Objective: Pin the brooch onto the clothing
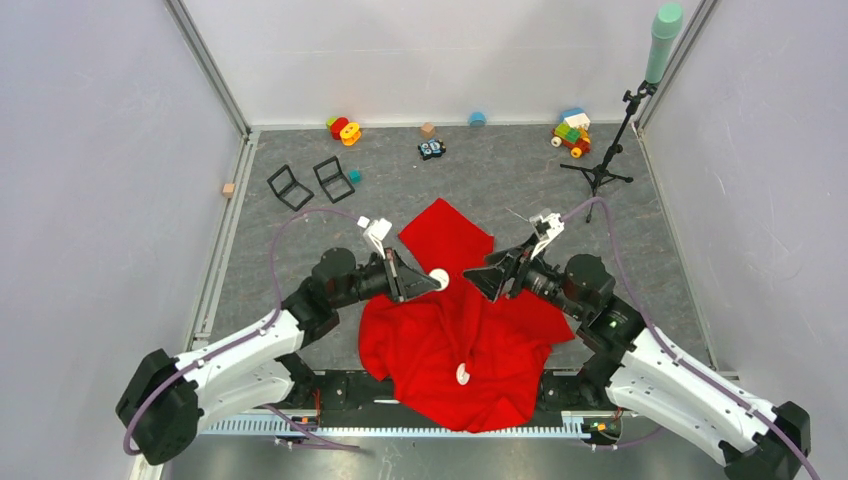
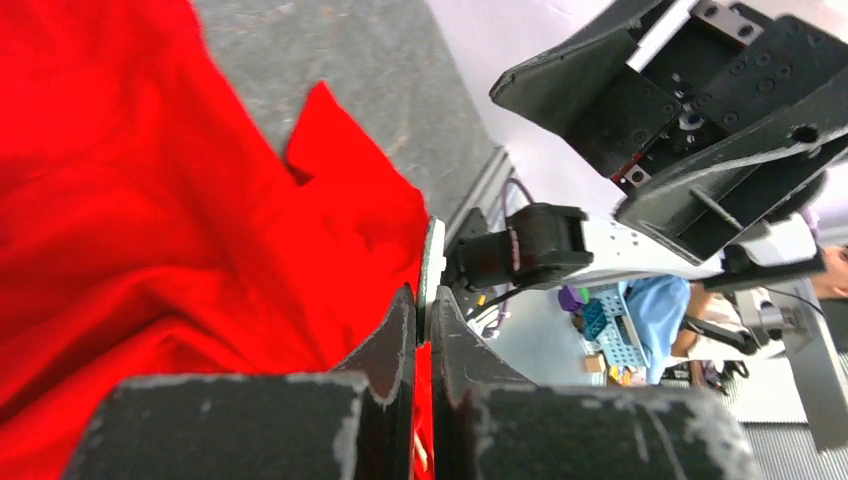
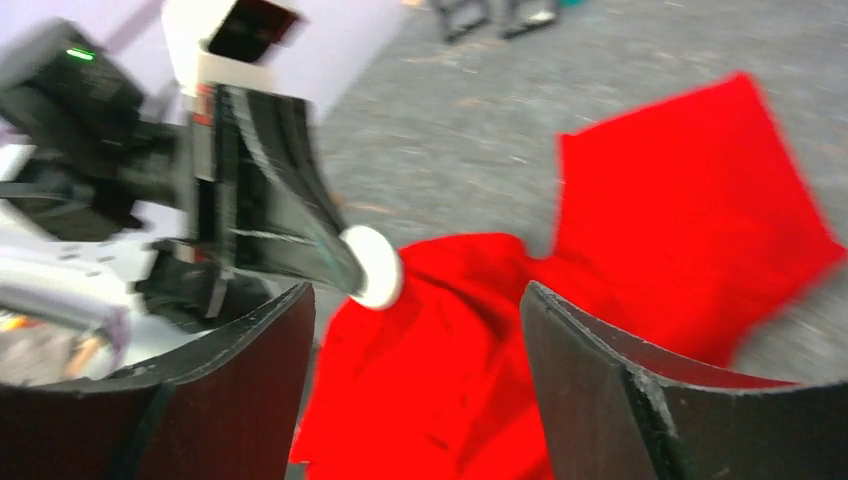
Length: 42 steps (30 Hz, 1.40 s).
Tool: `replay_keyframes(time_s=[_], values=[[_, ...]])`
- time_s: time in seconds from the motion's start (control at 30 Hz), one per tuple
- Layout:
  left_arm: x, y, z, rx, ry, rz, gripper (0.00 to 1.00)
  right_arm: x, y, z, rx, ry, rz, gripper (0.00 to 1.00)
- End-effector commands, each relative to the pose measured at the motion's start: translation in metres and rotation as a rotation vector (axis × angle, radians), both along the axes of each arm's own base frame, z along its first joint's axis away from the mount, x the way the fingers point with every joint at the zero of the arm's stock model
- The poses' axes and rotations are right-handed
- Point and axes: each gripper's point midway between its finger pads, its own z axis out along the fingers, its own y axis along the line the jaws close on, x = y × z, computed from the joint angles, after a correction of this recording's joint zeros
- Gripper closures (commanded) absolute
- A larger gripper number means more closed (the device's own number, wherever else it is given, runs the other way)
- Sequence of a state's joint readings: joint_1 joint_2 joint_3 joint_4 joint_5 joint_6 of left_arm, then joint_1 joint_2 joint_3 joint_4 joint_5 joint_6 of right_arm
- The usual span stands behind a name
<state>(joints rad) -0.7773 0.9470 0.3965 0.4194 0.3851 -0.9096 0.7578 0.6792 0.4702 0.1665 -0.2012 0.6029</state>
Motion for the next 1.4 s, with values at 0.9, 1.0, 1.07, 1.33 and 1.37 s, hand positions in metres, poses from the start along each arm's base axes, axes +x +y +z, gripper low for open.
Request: replay_keyframes(time_s=[0.9,1.0,1.07,1.33,1.37], values=[[0.051,0.063,-0.006,0.412,-0.028,-0.043,0.98,0.017,-0.064,-0.201,-0.481,0.319,-0.182,0.63],[0.054,0.066,-0.001,0.424,-0.057,-0.017,0.98,0.029,-0.070,-0.195,-0.517,0.293,-0.232,0.92],[0.055,0.069,0.000,0.430,-0.074,-0.005,0.98,0.042,-0.081,-0.189,-0.562,0.262,-0.300,1.00],[0.054,0.074,-0.008,0.439,-0.076,0.025,0.98,0.103,-0.145,-0.147,-0.792,0.145,-0.602,1.00],[0.054,0.074,-0.007,0.438,-0.079,0.026,0.98,0.110,-0.153,-0.142,-0.815,0.137,-0.635,1.00]])
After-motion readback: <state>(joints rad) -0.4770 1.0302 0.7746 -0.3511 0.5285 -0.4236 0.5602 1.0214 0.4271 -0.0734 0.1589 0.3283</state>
